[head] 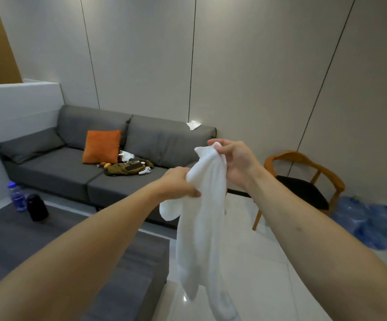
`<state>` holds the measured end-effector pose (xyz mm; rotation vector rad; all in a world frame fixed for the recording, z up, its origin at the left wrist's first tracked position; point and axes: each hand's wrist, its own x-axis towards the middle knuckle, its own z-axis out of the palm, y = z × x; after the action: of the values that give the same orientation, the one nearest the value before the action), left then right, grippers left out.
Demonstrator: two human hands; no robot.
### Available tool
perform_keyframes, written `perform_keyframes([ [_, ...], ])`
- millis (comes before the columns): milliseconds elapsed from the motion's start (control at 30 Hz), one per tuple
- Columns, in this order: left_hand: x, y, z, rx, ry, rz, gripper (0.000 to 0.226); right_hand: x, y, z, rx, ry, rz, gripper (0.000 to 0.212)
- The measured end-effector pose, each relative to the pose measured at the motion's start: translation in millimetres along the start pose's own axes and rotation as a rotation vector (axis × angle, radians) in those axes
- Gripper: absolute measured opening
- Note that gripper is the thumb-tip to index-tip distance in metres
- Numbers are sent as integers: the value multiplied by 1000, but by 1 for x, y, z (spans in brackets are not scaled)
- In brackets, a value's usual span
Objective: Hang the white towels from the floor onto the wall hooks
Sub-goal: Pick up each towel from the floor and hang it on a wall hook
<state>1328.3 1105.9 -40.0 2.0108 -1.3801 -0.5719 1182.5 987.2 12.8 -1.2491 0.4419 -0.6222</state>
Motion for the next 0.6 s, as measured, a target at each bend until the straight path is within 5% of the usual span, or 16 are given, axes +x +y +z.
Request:
perform_keyframes([
  [100,20,-32,-17,10,90,-67,25,49,0,7,-51,-99,55,13],
  [267,52,-62,-57,53,325,-58,15,135,26,25,-777,-350,-10,41],
  [367,73,-76,-80,51,399,-98,14,183,38,41,-734,-533,-28,49],
  [500,99,-84,-108,54,461,-178,13,244,39,67,-667,-752,-65,98],
  [533,105,-84,-115,67,471,-201,13,257,38,74,-703,-830,-71,101],
  [600,119,-84,-128,103,524,-251,19,281,36,87,-780,-950,-121,73],
])
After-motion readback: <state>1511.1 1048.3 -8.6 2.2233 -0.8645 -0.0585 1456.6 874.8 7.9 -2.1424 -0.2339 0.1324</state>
